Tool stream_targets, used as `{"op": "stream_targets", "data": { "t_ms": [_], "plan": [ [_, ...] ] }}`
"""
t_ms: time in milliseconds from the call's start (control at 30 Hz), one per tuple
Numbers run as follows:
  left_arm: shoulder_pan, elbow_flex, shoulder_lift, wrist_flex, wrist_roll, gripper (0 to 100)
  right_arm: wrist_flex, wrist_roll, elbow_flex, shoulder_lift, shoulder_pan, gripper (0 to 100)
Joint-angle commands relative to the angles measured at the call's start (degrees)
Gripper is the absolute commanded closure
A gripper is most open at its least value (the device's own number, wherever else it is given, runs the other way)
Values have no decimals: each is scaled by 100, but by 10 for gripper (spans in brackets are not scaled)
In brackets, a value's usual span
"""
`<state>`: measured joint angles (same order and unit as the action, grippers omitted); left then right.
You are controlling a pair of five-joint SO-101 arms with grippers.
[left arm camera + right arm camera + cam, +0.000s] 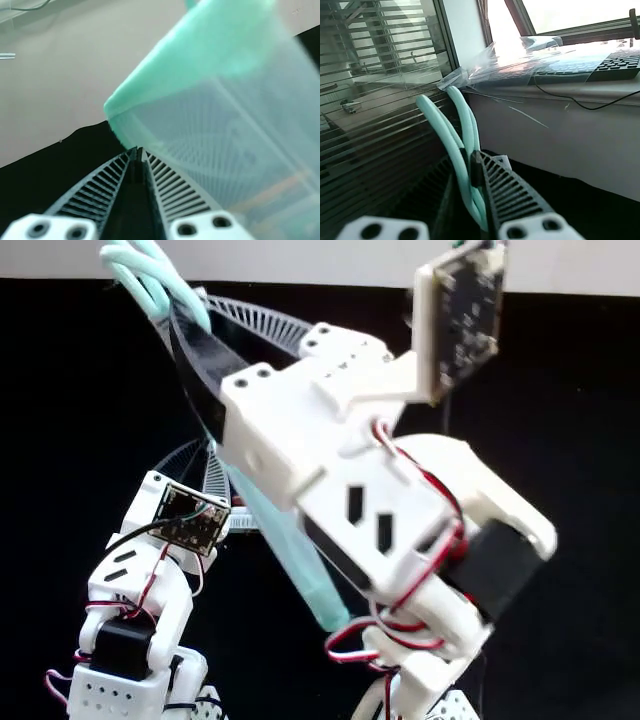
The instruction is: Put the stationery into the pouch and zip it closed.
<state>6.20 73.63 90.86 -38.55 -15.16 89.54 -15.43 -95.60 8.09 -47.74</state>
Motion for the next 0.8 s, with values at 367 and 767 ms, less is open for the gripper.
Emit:
{"op": "stream_targets", "data": {
  "t_ms": [367, 767],
  "plan": [
    [-31, 48, 22, 141, -26, 993, 286, 44, -444, -655, -391, 991],
    [-40, 119, 57, 132, -26, 993, 198, 88, -497, 523, -13, 991]
  ]
}}
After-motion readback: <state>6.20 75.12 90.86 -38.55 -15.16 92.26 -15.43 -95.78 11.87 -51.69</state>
